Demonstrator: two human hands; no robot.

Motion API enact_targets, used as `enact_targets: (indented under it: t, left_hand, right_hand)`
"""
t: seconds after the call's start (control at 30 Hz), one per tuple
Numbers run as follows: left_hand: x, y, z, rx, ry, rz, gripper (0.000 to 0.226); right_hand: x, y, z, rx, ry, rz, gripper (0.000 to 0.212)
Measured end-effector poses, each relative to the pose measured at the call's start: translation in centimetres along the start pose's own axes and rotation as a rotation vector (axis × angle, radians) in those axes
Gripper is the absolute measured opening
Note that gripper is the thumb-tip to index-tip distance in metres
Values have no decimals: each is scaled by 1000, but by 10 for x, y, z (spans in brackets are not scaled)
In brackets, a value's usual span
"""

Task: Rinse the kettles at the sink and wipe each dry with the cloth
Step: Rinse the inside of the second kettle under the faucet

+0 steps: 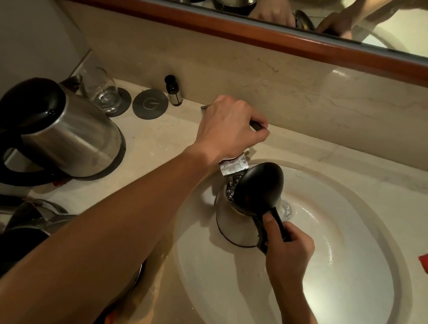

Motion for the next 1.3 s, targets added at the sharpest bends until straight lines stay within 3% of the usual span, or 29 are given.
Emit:
enact_targets:
  t: [0.3, 0.47, 0.9, 1.17, 1.3]
  left_hand:
    - [1, 1, -2, -1, 9, 14, 20]
    - [2, 1, -2, 1, 1, 19, 20]
    - [3, 1, -5, -4, -38, 51, 19]
    - [4, 1, -4, 11, 31, 15, 17]
    - [2, 1, -3, 28, 33, 40, 19]
  right_hand:
    - [-5, 2, -2, -47, -58, 33, 69]
    - [-9, 3, -7, -103, -162, 101, 47]
    - [-3, 1, -8, -98, -188, 121, 51]
    - [-2, 5, -9, -88, -232, 102, 65]
    - [-8, 7, -12, -97, -274, 96, 57]
Point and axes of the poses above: each hand's wrist, its own y-axis away from the middle knuckle, its own z-axis out of the palm, x = y × z, the point moved 2 cm from there along -y, towards the middle knuckle, and after that the axes turned 3 degrees about z, right-handed, at the moved point
